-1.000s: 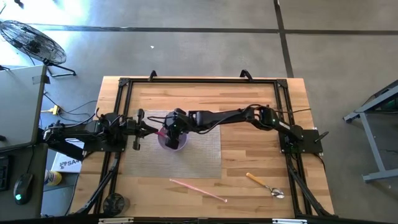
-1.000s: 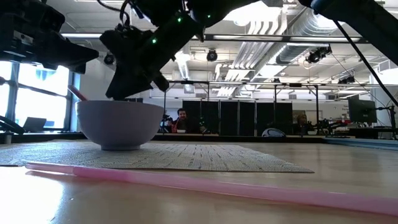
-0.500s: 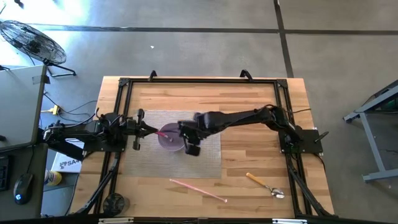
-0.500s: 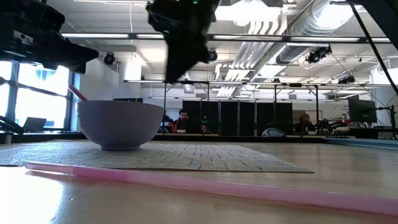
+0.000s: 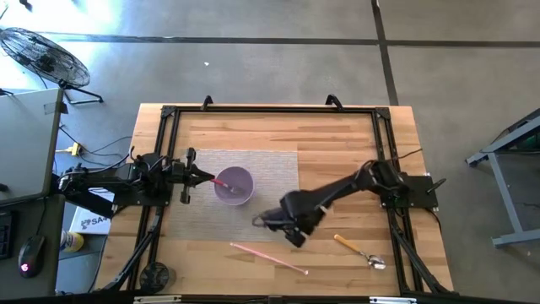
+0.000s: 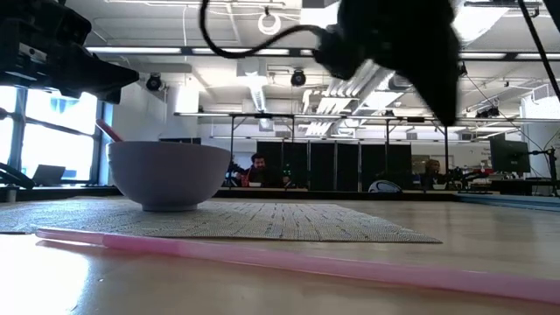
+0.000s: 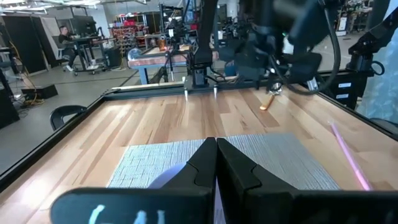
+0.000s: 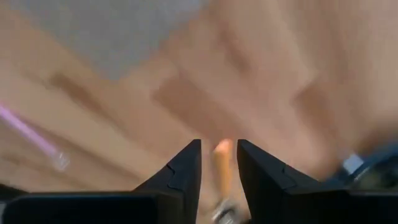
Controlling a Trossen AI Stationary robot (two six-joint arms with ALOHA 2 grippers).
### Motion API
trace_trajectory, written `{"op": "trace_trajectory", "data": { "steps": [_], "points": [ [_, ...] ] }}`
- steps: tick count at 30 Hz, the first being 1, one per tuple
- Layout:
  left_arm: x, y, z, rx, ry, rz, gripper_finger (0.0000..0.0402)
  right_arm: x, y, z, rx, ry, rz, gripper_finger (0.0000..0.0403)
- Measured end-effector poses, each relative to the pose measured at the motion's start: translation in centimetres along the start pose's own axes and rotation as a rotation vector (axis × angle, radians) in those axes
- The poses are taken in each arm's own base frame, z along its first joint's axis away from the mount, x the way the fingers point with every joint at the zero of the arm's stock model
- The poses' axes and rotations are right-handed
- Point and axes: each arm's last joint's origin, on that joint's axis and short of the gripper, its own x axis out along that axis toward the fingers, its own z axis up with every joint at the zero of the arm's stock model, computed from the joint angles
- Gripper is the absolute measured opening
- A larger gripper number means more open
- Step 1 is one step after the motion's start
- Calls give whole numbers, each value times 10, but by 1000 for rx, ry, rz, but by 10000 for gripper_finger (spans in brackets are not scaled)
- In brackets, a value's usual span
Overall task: Pick & Place Utensil
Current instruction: Put the yellow spoon into the purple bowl on the brown placemat
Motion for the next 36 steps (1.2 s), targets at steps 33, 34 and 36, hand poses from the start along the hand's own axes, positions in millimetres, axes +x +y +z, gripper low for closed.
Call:
{"op": "trace_trajectory", "data": {
  "steps": [33, 34, 36],
  "points": [
    [0, 0, 0, 0, 1, 0, 1, 146, -59, -95, 197, 279, 221, 115],
    [0, 0, 0, 0, 1, 0, 1, 148, -59, -94, 187, 282, 241, 114],
    [0, 0, 0, 0, 2, 0, 1, 153, -61, -94, 176, 279, 265, 114]
  ]
}}
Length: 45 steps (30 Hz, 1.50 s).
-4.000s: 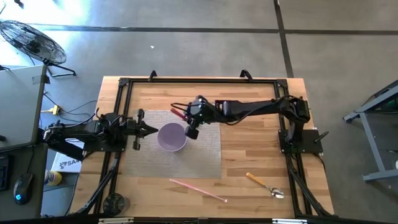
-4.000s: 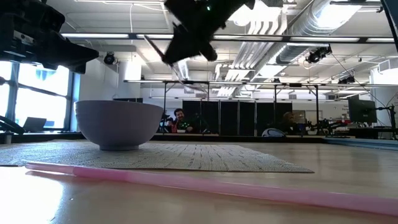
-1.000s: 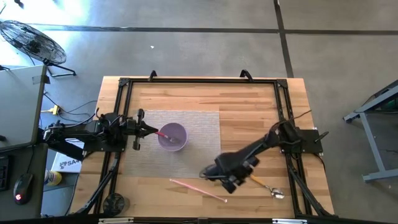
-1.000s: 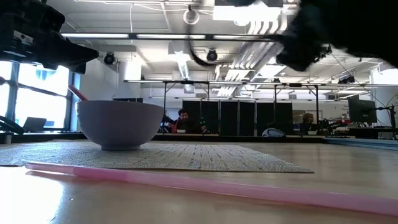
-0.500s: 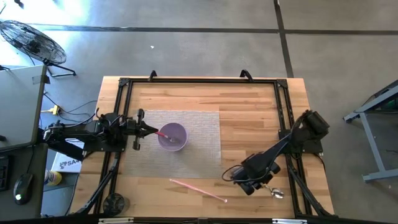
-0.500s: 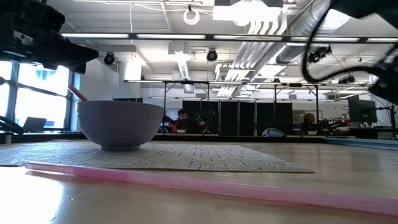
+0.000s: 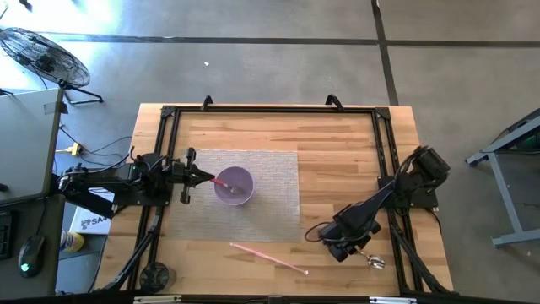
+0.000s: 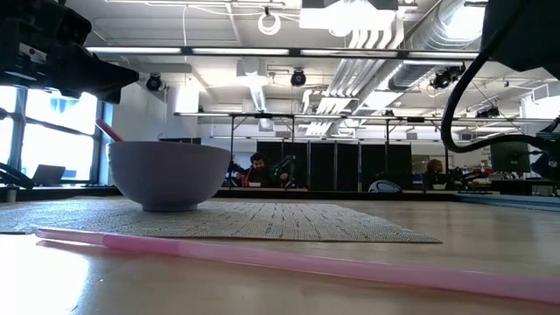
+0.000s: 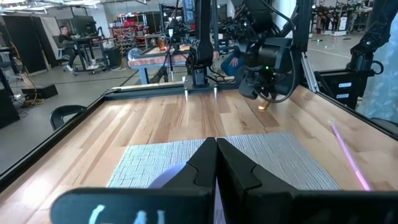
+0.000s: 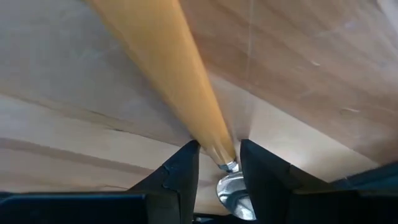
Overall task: Pick & Place Utensil
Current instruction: Put the yellow spoon into the purple bowl on the brown placemat
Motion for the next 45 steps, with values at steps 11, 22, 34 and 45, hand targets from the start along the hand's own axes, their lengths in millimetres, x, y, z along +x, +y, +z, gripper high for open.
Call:
{"op": "trace_trajectory", "data": {
  "steps": [11, 22, 34, 45],
  "points": [
    [0, 0, 0, 0, 0, -1, 1, 3, -6, 3, -1, -66, -33, 51],
    [0, 0, 0, 0, 0, -1, 1, -8, 4, 5, 28, -116, -30, 56],
    [0, 0, 0, 0, 0, -1, 1, -47, 28, 25, -3, -441, 61, 56],
    [0, 0, 0, 0, -1, -1, 1, -56, 19, 50, 53, -529, 83, 51]
  ]
}}
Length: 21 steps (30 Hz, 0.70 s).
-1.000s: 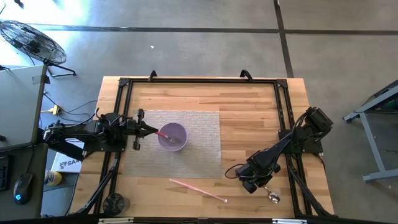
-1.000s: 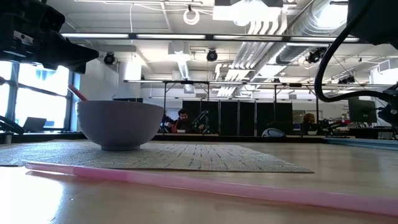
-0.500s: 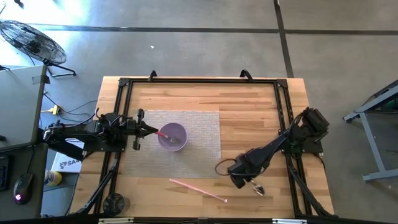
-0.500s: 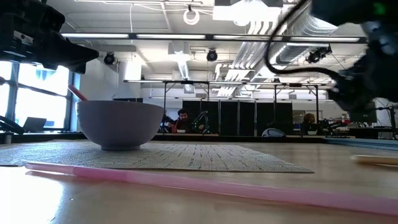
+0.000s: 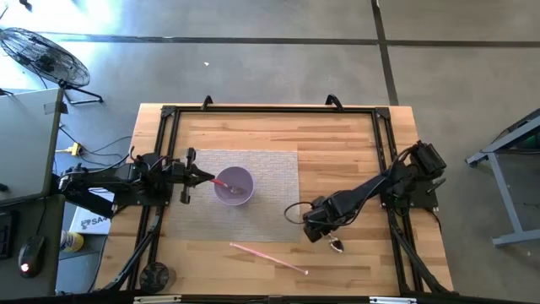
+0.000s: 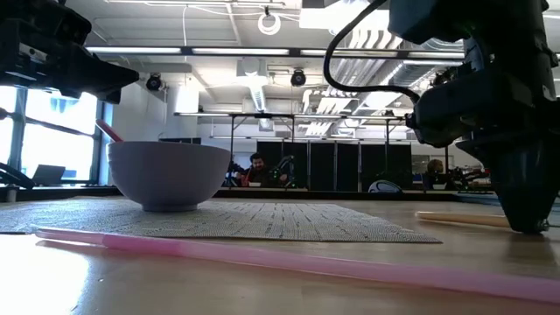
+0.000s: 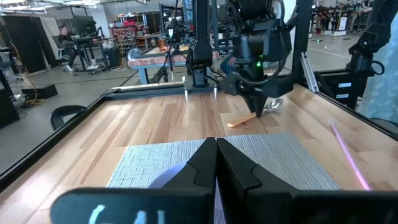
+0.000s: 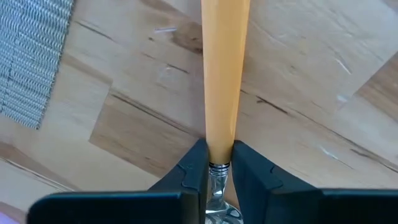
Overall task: Pick & Place Utensil
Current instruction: Put the yellow spoon into the purple bowl on the brown placemat
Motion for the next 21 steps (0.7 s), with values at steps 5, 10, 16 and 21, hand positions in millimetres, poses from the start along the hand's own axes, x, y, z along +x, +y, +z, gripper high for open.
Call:
{"op": "trace_trajectory", "data": {
  "steps": [5, 10, 16, 21],
  "points": [
    [0, 0, 0, 0, 0, 0, 1, 5, -7, 1, -10, -18, -20, 73],
    [0, 0, 0, 0, 0, 0, 1, 5, -7, 3, -28, -56, -27, 54],
    [0, 0, 0, 0, 0, 0, 1, 4, -5, 3, -38, -86, -21, 38],
    [0, 0, 0, 0, -1, 0, 1, -6, 3, 8, -45, -201, -53, 38]
  ]
}}
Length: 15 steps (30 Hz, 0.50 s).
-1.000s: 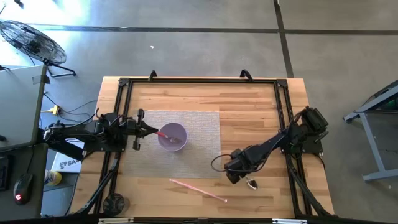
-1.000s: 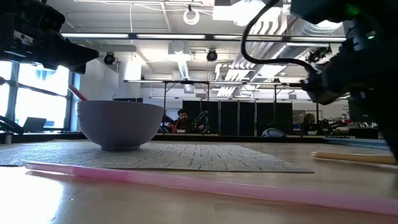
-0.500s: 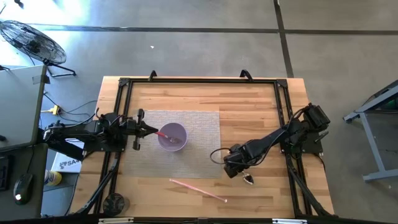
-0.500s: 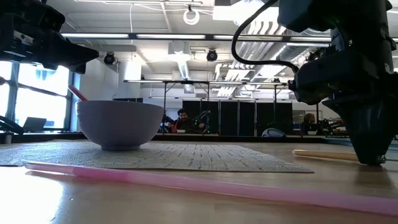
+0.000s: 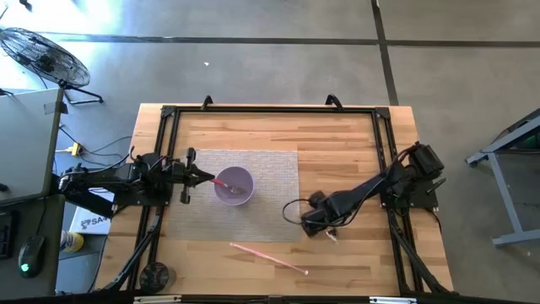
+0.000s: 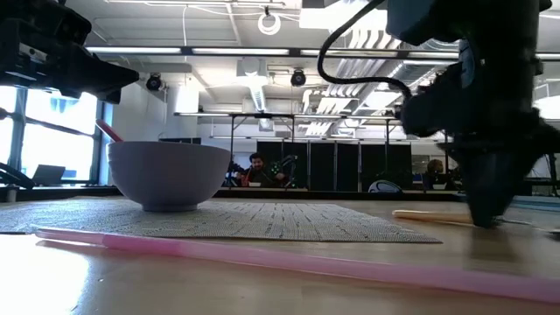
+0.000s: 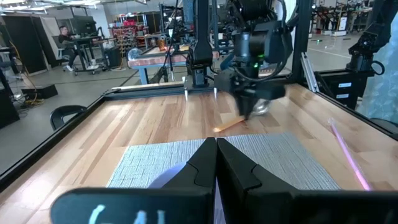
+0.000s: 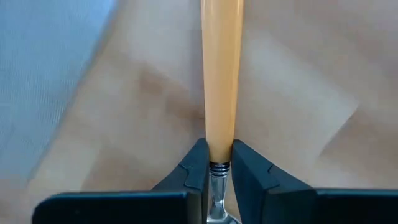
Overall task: Pick & Place Utensil
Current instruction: Put the yellow spoon into the purple bowl on the brown placemat
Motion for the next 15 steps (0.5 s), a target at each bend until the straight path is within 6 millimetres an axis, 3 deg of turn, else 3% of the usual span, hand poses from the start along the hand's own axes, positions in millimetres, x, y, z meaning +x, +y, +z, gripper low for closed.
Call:
{"op": "trace_trajectory", "data": {
  "steps": [4, 15],
  "points": [
    [0, 0, 0, 0, 0, 0, 1, -13, 9, 12, -19, -148, -24, 45],
    [0, 0, 0, 0, 0, -1, 1, -43, 29, 42, -76, -260, 54, 44]
  ]
}}
